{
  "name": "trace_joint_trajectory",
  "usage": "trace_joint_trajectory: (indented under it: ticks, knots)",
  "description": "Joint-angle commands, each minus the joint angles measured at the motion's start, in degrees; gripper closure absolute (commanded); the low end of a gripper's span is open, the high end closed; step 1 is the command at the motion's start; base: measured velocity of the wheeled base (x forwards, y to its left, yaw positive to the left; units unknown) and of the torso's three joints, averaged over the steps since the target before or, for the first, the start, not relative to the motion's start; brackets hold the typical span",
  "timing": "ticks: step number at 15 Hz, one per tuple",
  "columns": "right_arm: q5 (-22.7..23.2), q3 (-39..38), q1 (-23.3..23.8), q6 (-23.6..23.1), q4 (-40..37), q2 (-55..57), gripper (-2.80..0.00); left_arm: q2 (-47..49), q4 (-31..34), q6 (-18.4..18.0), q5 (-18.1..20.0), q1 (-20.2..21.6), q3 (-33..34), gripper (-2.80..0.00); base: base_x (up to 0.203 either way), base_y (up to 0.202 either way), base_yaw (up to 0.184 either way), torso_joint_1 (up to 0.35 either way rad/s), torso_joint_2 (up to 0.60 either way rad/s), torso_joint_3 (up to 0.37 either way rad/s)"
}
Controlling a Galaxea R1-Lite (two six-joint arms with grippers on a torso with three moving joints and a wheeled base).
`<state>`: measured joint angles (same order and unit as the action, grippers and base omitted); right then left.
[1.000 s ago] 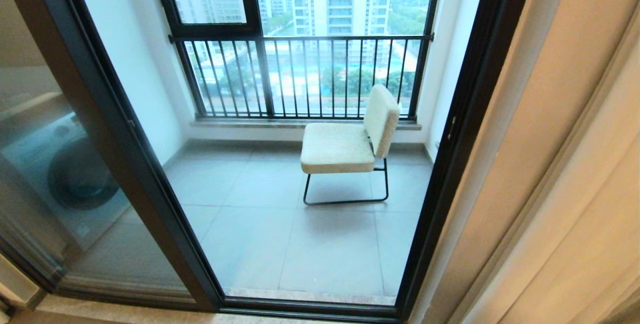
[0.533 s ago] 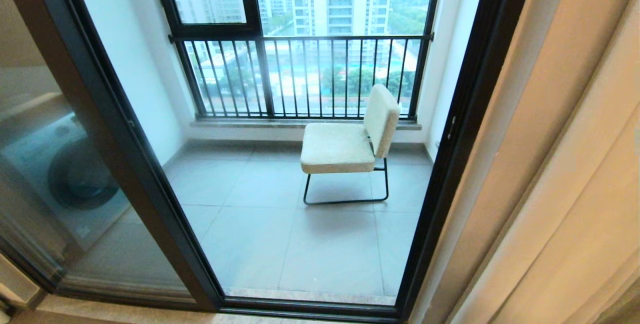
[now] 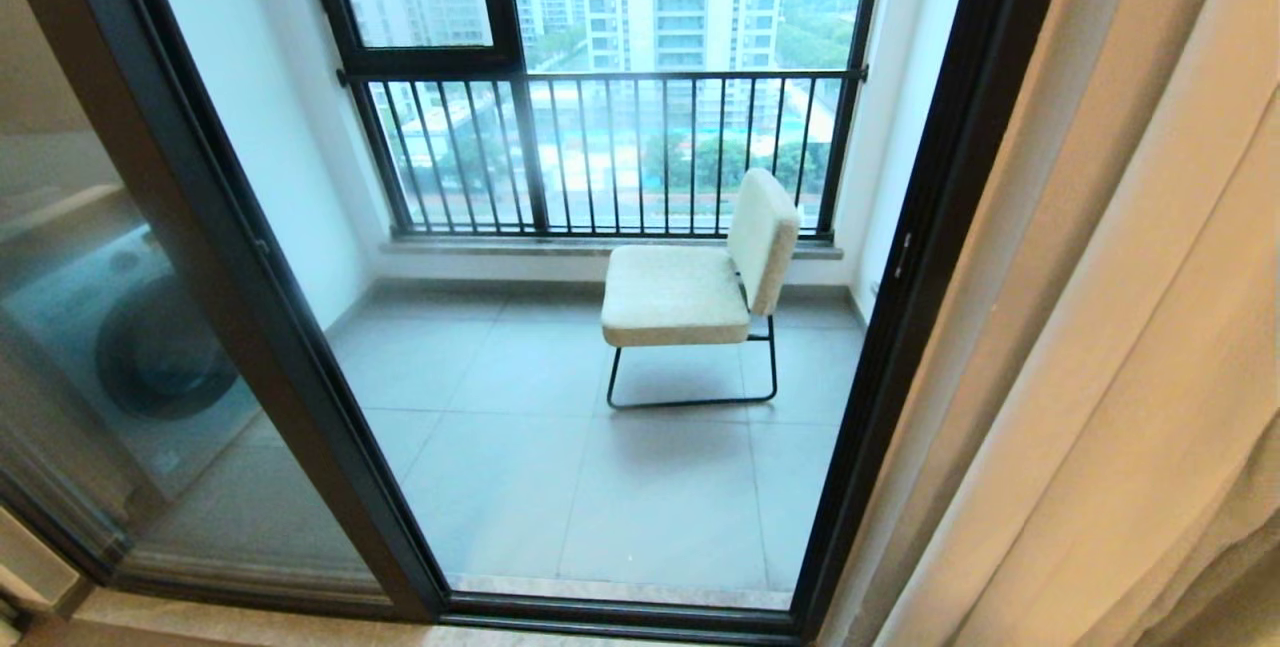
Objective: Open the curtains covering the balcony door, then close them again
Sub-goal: Pull the inner curtains open on both sides
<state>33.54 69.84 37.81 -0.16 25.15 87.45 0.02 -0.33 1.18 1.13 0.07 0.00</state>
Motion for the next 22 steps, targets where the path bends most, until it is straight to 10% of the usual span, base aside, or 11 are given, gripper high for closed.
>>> trace_joint_trajectory:
  ticks: [1, 16, 17, 22]
  knots:
    - [0.29, -3.48, -3.67, 0.05, -0.64, -6.49, 0.00, -0.02, -0.02, 0.05, 0.01, 0.01, 0.00, 0.00, 0.000, 0.000, 0.000, 0.000, 0.00, 0.000]
    - [-0.14, -10.78, -12.23, -0.36, -2.83, -12.31, 0.00, -0.02, -0.02, 0.05, 0.01, 0.01, 0.00, 0.00, 0.000, 0.000, 0.000, 0.000, 0.00, 0.000]
    - [-0.14, -10.78, -12.16, -0.36, -2.83, -12.30, -2.80, -0.02, -0.02, 0.05, 0.01, 0.01, 0.00, 0.00, 0.000, 0.000, 0.000, 0.000, 0.00, 0.000]
    - [-0.21, -13.28, -12.14, -0.36, -2.53, -13.32, -2.80, -0.02, -0.02, 0.05, 0.01, 0.01, 0.00, 0.00, 0.000, 0.000, 0.000, 0.000, 0.00, 0.000]
